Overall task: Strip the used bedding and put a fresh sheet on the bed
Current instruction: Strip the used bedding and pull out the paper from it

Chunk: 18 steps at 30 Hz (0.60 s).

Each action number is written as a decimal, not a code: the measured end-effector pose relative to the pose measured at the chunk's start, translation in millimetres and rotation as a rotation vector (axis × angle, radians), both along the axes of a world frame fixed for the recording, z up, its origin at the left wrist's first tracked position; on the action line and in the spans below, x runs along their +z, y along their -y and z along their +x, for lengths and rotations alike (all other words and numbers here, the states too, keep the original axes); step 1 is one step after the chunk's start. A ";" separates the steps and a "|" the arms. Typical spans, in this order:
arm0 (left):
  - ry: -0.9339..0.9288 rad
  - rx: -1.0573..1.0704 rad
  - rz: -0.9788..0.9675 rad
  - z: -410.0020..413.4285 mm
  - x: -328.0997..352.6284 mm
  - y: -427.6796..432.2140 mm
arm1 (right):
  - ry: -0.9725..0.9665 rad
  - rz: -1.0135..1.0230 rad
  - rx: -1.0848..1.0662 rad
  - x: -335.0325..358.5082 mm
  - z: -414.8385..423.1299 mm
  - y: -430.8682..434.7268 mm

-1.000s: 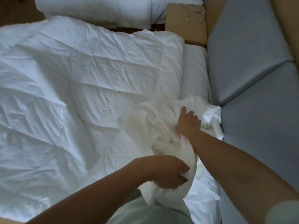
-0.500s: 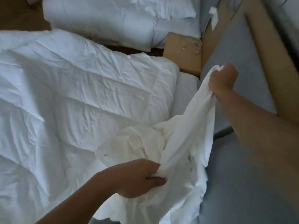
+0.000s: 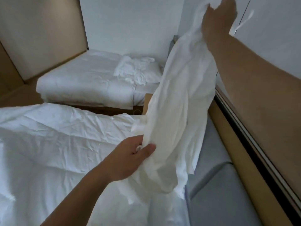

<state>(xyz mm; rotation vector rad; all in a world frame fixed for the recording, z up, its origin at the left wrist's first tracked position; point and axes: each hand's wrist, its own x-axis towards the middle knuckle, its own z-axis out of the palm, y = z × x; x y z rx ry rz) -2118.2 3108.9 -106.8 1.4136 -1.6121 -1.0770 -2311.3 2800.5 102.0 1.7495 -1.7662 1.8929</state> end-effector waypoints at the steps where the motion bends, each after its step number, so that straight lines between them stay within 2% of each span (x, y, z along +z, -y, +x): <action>1: -0.006 0.021 0.014 -0.2 -7.1 -4.3 | -0.009 0.085 0.017 -13.3 2.4 -5.3; 4: -0.004 0.298 -0.036 3.9 -30.5 -17.8 | -0.025 0.382 -0.038 -95.7 -1.0 -42.5; 5: -0.034 0.390 -0.049 5.4 -36.6 -23.1 | -0.017 0.414 -0.017 -129.3 0.7 -70.0; 6: -0.078 0.438 -0.061 6.6 -42.2 -29.7 | -0.026 0.407 0.110 -160.2 8.2 -103.5; 7: -0.117 0.438 -0.072 7.4 -46.1 -36.8 | -0.082 0.415 0.344 -191.9 21.0 -142.7; 9: -0.210 0.362 -0.080 12.1 -51.5 -53.0 | -0.212 0.611 0.894 -247.9 56.6 -230.4; 10: -0.280 0.320 -0.076 17.7 -52.8 -62.2 | -0.170 0.741 1.054 -270.1 68.1 -272.1; 11: -0.345 0.289 -0.071 27.1 -53.3 -72.8 | -0.079 0.851 1.119 -288.1 75.6 -308.2; 13: -0.399 0.268 -0.056 50.9 -54.9 -96.1 | 0.022 0.924 1.104 -315.4 78.2 -356.4; 17: -0.524 0.265 -0.046 89.7 -50.4 -137.9 | -0.371 0.983 0.927 -305.6 85.6 -410.5; 18: -0.536 0.243 -0.038 97.6 -48.3 -145.1 | -0.409 0.964 0.881 -292.8 87.0 -417.2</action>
